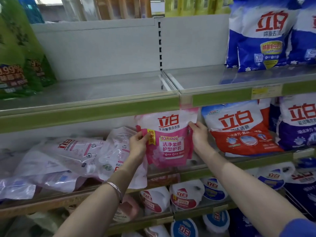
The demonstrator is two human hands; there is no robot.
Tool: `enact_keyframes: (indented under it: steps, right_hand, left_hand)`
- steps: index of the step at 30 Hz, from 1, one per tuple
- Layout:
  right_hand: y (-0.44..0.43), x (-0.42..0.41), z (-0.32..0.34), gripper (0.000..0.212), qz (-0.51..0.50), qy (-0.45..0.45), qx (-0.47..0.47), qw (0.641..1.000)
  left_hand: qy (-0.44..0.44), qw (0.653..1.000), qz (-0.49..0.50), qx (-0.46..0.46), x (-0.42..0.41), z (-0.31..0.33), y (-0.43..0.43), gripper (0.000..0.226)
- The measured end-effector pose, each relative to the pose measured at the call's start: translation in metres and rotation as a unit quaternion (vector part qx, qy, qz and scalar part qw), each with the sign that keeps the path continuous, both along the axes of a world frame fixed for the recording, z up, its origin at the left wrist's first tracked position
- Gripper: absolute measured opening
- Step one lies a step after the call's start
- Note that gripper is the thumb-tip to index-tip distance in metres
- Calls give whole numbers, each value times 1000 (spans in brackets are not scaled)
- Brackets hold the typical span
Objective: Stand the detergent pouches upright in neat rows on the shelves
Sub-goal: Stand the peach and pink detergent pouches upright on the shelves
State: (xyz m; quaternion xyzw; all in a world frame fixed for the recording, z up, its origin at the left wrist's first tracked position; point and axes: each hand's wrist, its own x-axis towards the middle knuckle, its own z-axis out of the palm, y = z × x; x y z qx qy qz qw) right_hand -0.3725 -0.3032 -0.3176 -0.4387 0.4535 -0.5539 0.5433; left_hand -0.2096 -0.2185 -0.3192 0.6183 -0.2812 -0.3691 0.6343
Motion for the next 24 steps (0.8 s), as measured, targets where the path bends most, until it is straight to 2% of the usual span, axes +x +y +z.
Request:
enact_keyframes:
  steps: [4, 9, 12, 14, 24]
  right_hand:
    - [13, 8, -2, 14, 18, 48, -47, 998]
    - [24, -4, -13, 17, 51, 105, -84, 990]
    - [26, -7, -8, 18, 42, 144, -90, 985]
    - [25, -7, -4, 20, 28, 162, -88, 982]
    - [25, -13, -3, 20, 14, 197, -65, 978]
  left_hand:
    - [-14, 1000, 19, 17, 15, -12, 10, 15]
    - [-78, 997, 14, 25, 25, -25, 20, 9]
    - [-94, 995, 10, 43, 27, -22, 20, 8]
    - [-105, 993, 3, 49, 26, -18, 20, 15]
    - [-144, 987, -35, 54, 19, -8, 21, 27]
